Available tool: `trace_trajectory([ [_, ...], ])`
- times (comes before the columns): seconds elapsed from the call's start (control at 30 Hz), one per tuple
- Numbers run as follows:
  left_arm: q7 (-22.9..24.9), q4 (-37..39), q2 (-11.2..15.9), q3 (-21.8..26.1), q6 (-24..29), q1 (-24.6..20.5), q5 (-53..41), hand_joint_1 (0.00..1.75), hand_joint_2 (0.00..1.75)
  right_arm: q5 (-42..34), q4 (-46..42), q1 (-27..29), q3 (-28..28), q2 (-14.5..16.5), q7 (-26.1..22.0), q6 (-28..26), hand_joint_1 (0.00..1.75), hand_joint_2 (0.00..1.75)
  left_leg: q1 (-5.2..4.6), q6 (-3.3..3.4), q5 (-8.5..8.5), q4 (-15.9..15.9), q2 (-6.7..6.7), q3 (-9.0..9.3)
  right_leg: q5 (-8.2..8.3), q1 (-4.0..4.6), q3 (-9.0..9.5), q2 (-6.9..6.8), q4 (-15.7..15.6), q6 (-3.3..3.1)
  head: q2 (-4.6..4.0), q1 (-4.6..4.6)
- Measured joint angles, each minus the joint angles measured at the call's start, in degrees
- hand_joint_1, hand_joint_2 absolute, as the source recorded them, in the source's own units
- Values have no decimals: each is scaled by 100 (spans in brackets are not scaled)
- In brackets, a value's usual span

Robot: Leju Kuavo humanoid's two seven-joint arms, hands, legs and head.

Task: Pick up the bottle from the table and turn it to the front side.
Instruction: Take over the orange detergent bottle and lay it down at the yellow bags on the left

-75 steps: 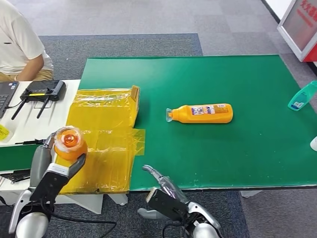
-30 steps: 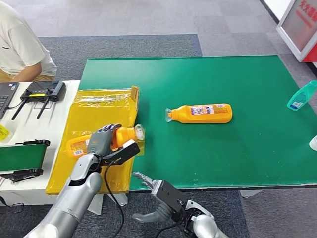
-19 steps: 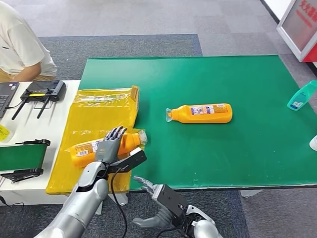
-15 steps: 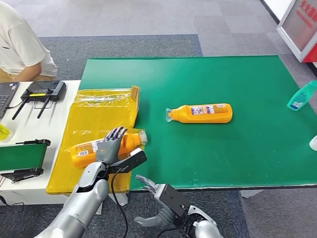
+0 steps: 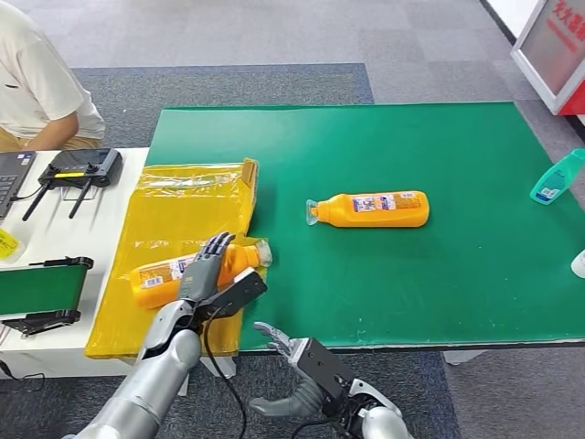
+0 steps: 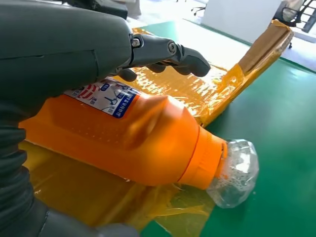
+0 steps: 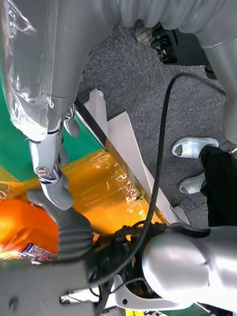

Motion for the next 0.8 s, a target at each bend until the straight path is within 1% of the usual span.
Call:
trace_trajectory([
  [0.1,-123,-426,-44,38,-87,143,509,0,175,-13,-1,24,-16,2,38,-47,0,175,0,0,0,0,0,-3,0,0,-4,0,0,0,0,0],
  [0.2,-277,-1100,-93,42,-195,325,1209,0,175,-32,-21,77,-24,3,93,-134,0,175,0,0,0,0,0,-7,0,0,-7,0,0,0,0,0],
  [0.3,-332,-1843,-144,42,-372,516,1806,0,175,-41,-86,149,-45,4,156,-222,0,175,0,0,-1,0,0,-11,-1,0,-11,0,0,1,0,1],
  [0.4,-350,-2536,-188,4,-721,738,2548,0,175,-46,-175,242,-80,3,215,-321,0,175,0,1,-4,0,0,-12,-3,0,-13,0,0,2,0,0],
  [0.6,-196,-3738,-203,-161,-1559,1260,4477,0,175,-32,-364,425,-265,-2,272,-461,0,175,0,2,-8,0,0,-16,-8,0,-16,0,0,4,0,0],
  [0.7,-168,-4217,-152,-246,-1767,1515,4933,0,175,70,-454,451,-468,-2,273,-536,0,175,0,2,-9,0,0,-16,-8,0,-15,0,0,4,0,1],
  [0.8,-152,-4662,-103,-305,-2018,1873,5332,0,175,219,-604,469,-753,-1,260,-563,0,175,0,2,-9,0,1,-16,-8,0,-16,1,0,4,0,0],
])
